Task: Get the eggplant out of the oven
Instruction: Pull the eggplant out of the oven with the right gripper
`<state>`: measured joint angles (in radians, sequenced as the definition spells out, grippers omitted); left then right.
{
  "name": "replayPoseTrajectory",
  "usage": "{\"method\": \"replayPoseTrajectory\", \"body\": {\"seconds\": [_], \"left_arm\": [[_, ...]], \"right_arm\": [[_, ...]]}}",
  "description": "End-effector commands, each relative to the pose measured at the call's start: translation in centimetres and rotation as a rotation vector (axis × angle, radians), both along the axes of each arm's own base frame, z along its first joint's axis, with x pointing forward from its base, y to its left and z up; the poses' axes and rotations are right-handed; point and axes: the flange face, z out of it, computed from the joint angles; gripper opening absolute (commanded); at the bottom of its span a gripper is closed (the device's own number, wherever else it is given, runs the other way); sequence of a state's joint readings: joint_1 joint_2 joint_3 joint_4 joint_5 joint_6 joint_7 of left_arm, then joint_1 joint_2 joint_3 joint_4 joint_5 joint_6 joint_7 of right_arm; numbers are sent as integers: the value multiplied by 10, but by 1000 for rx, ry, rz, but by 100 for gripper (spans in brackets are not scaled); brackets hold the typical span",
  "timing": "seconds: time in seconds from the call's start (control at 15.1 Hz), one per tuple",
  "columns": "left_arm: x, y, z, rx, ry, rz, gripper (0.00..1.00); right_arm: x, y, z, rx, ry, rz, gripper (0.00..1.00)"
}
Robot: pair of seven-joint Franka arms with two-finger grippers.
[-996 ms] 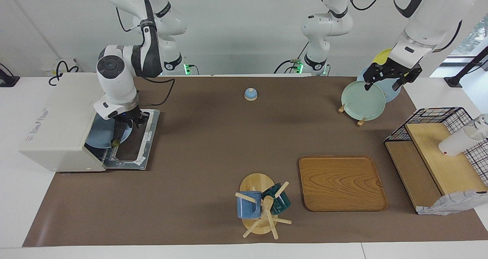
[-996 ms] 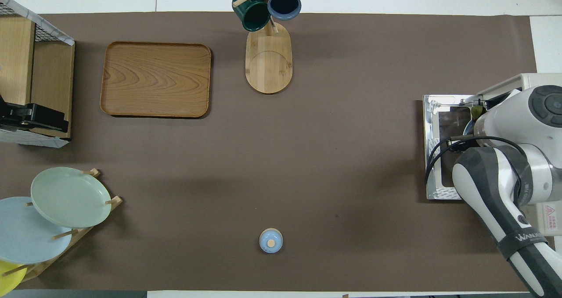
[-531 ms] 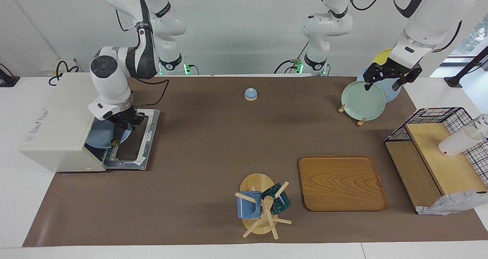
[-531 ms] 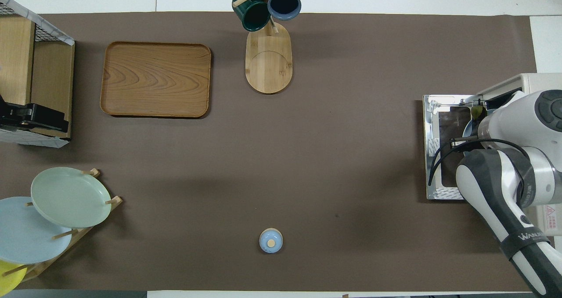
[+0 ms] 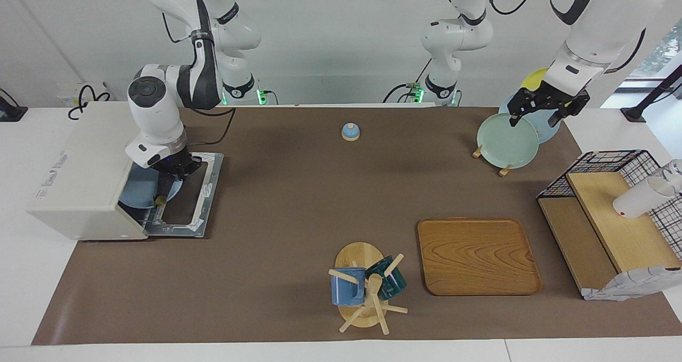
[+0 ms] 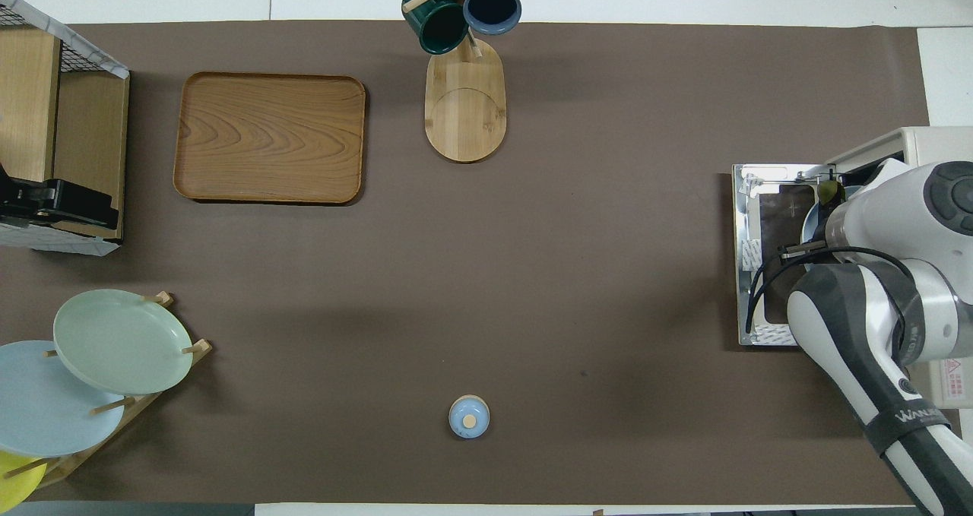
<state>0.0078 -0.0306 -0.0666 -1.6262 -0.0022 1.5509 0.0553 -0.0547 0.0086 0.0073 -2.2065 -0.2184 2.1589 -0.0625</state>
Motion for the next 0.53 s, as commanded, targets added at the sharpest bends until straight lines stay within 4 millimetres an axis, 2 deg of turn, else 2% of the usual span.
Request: {"method": "replayPoseTrajectory", "body": {"seconds": [0.0,0.2,0.46], "left_arm": [[-5,3,5,23,-5,9,100],[-5,3,5,23,-5,6,100],[-5,3,5,23,-5,8,100]], "right_arm": [[8,61,17,-22,55,114,0],[10,155,49,-58,75,145,0],[-27,290,65,-66,-4,60,0]]}}
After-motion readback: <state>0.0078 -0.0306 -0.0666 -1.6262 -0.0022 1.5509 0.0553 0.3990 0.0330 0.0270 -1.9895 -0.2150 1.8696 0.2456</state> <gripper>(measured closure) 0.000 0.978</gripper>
